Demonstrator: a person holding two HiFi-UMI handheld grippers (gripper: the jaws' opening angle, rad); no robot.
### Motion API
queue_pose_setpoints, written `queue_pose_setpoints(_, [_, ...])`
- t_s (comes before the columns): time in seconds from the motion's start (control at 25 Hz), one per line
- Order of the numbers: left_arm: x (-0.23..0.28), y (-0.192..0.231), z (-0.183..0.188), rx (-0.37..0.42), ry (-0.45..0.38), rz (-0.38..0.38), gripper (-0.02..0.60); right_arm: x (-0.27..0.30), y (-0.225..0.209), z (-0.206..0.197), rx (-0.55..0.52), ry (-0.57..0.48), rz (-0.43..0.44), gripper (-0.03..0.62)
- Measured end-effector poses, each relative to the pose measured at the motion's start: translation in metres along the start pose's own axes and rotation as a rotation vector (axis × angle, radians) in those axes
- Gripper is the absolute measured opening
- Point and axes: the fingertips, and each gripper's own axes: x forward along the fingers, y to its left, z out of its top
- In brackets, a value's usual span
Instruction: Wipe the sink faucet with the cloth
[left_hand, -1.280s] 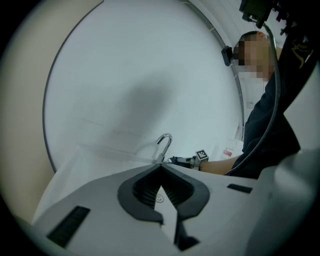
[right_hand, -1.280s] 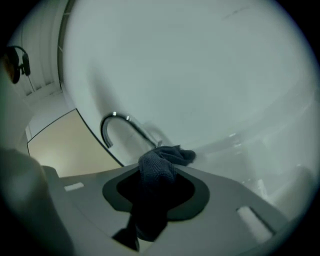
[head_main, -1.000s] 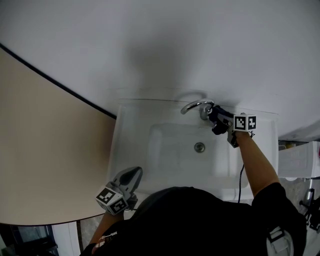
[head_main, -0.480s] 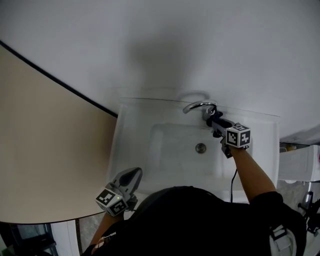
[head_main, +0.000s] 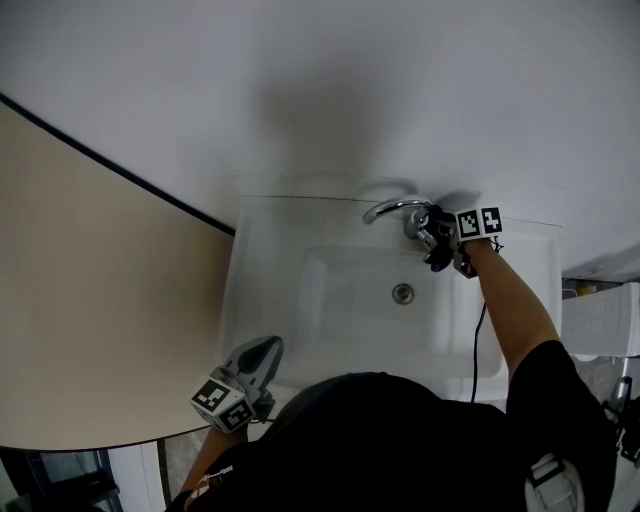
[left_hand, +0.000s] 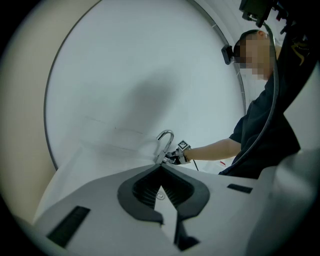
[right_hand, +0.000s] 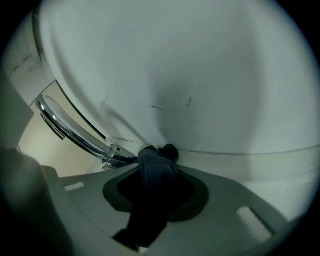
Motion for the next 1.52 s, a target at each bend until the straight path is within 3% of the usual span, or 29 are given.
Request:
queue_pose_setpoints(0.16, [-0.001, -0.001, 0.001, 0.003, -0.005, -0.003, 0.000, -0.014, -0.010, -0.014, 0.188, -0.080, 0.076, 0.097])
queue_pose_setpoints(0.28, [-0.007, 0.006, -0.002, -0.010, -0.010, 0.012, 0.000, -0.024, -0.021, -0.035, 0.253, -0.101, 0.075, 0.095])
queue_pose_setpoints(0.44, [-0.006, 0.007, -0.006, -0.017, 0.000, 0.008, 0.000, -0.017, -0.007, -0.079, 0.169, -0.028, 0.079, 0.095])
queue_pose_setpoints(0.56, [0.000, 0.002, -0.007, -0.023, 0.015, 0.003, 0.000, 0.002, 0.032, -0.091, 0.163, -0.066, 0.168, 0.095])
queue_pose_setpoints(0.68, [0.005, -0.005, -0.004, -0.008, 0.032, -0.001, 0.000, 0.024, 0.075, -0.069, 0.307, -0.306, 0.290, 0.097])
queue_pose_setpoints(0.8, [0.005, -0.012, -0.003, 0.012, 0.055, -0.004, 0.000, 0.024, 0.069, -0.045, 0.547, -0.634, 0.269, 0.097])
queue_pose_setpoints(0.88, [0.003, -0.016, -0.007, 0.034, 0.075, -0.006, 0.000, 0.016, 0.057, -0.041, 0.574, -0.747, 0.235, 0.097])
queue_pose_setpoints(0.96, [-0.002, -0.014, -0.012, 0.042, 0.090, -0.003, 0.000, 0.008, 0.049, -0.045, 0.498, -0.754, 0.201, 0.097])
queue_pose_setpoints(1.2, [-0.015, -0.003, -0.012, 0.038, 0.126, 0.050, 0.000, -0.012, 0.035, -0.075, 0.113, -0.585, 0.109, 0.103])
queue_pose_setpoints(1.52, [-0.010, -0.002, -0.003, 0.060, 0.097, 0.042, 0.000, -0.032, 0.025, -0.078, -0.197, -0.412, 0.069, 0.104])
